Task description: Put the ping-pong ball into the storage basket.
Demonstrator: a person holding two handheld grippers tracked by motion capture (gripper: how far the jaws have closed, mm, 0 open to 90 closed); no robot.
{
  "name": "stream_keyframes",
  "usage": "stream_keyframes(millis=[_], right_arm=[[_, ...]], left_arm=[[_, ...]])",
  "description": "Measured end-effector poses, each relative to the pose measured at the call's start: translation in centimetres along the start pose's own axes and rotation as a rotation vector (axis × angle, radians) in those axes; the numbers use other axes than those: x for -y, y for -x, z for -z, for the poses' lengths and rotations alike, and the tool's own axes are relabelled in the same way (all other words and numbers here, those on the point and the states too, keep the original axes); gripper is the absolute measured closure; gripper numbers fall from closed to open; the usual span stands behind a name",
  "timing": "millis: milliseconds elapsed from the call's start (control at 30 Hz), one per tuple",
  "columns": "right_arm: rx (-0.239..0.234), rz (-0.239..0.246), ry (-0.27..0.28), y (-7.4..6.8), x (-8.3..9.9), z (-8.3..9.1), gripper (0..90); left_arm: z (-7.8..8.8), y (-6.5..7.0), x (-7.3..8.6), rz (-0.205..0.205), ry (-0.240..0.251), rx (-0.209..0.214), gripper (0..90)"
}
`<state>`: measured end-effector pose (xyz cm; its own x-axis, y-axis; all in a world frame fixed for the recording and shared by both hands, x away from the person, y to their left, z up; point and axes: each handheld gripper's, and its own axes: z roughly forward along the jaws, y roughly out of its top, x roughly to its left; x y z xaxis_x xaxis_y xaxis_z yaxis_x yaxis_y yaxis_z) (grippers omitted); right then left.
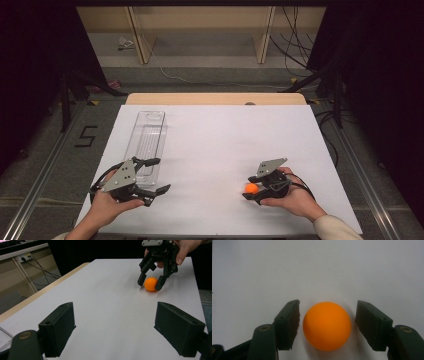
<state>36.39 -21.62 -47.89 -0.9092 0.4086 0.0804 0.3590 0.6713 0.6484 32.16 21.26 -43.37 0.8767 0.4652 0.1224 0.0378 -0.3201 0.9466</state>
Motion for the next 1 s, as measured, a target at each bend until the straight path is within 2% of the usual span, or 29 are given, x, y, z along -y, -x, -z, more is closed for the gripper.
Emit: stream_keyframes(millis=[500, 733, 1000], right_arm=[[-0.007, 0.006, -0.033, -0.06, 0.05, -0.09, 50.7], [-0.009, 0.006, -0.036, -0.06, 0.01, -0.02, 51.2], [-0.002, 0.004, -0.009, -0.07, -0.26, 0.34, 51.2]], left_arm=[[0.00, 0.00, -0.01, -0.003, 0.000, 0.002, 16.1], [0.01, 0.00, -0.01, -0.002, 0.001, 0.002, 16.1], [0.01, 0.00, -0.02, -0.003, 0.001, 0.002, 16.1]])
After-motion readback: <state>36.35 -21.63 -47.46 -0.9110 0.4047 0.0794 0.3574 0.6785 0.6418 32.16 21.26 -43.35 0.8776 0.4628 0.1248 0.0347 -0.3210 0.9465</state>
